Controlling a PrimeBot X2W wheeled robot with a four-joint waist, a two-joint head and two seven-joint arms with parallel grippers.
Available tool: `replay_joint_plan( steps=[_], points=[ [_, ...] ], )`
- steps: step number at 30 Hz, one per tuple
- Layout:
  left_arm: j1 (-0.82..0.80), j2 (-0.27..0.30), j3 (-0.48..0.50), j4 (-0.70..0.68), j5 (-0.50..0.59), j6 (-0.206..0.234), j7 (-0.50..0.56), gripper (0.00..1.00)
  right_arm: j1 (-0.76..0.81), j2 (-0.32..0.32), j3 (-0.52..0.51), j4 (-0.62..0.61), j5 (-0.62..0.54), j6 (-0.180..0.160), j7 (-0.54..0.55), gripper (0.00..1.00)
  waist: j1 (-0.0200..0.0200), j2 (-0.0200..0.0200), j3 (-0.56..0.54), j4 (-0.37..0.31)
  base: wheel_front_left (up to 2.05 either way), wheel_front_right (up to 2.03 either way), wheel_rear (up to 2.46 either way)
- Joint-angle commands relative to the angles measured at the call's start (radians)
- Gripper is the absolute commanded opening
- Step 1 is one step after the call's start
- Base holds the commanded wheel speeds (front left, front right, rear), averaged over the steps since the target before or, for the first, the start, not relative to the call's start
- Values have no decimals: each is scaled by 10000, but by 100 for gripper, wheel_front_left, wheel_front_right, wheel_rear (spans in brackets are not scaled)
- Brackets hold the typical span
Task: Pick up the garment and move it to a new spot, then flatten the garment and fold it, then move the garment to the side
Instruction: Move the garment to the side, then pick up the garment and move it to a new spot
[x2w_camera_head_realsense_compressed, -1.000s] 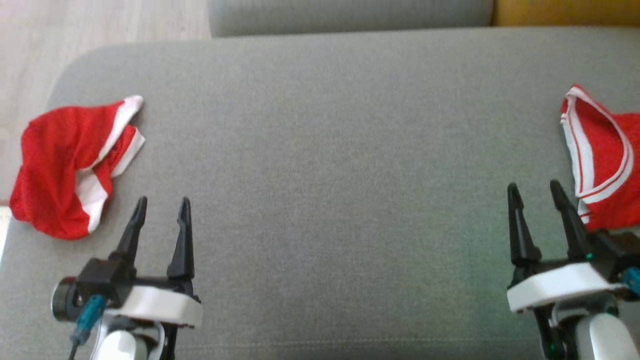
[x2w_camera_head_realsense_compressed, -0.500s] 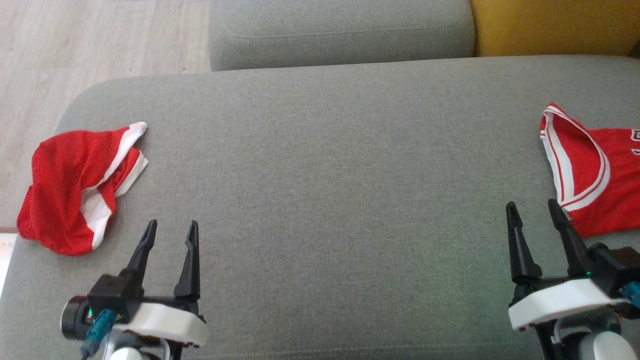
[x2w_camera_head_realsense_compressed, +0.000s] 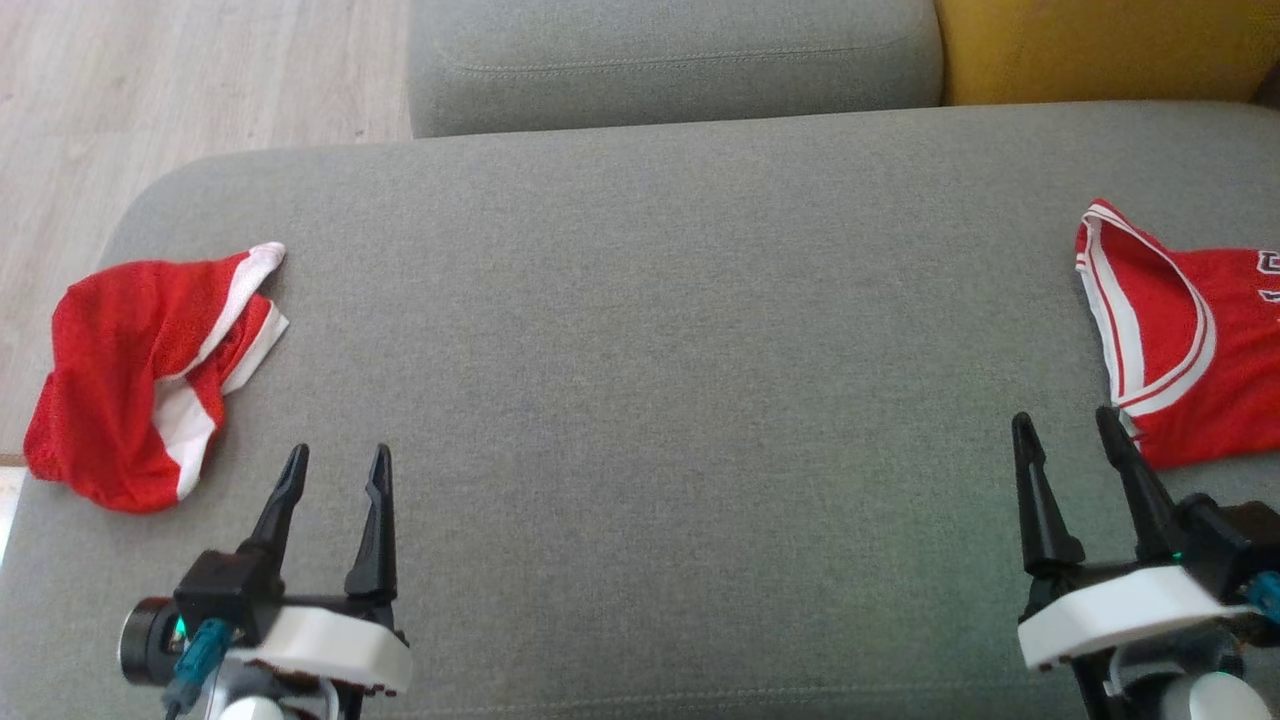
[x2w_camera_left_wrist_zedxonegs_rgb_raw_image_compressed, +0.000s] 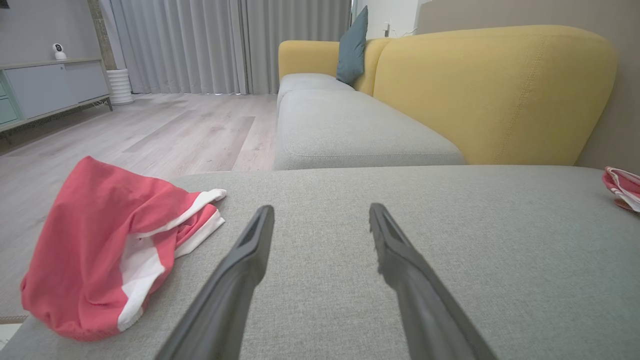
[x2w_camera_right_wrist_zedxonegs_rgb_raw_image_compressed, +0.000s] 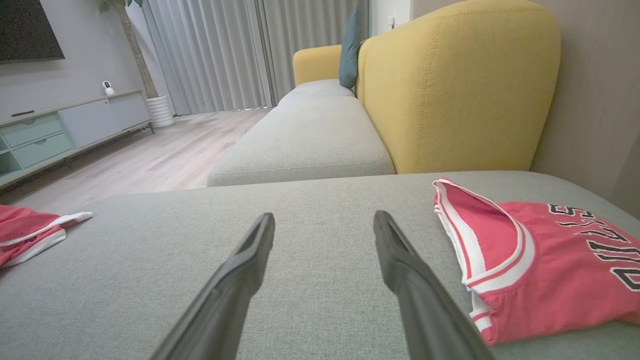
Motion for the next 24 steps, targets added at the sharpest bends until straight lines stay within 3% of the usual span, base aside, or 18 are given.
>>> replay_joint_plan(
  steps=[1,13,24],
  points=[
    [-348,125,300,-294,-103,69,-14,100,-316,-55,259,-416,40,-7,-13,100,1,-1,15,12,0,0,0],
    [-494,235,214,-256,-85,134,-27,100,-327,-55,172,-487,-11,-7,13,100,1,-1,80,182,0,0,0],
    [-917,232,222,-213,-163,122,-50,100,-188,-55,105,-918,-122,-7,227,100,1,-1,50,1650,0,0,0]
  ],
)
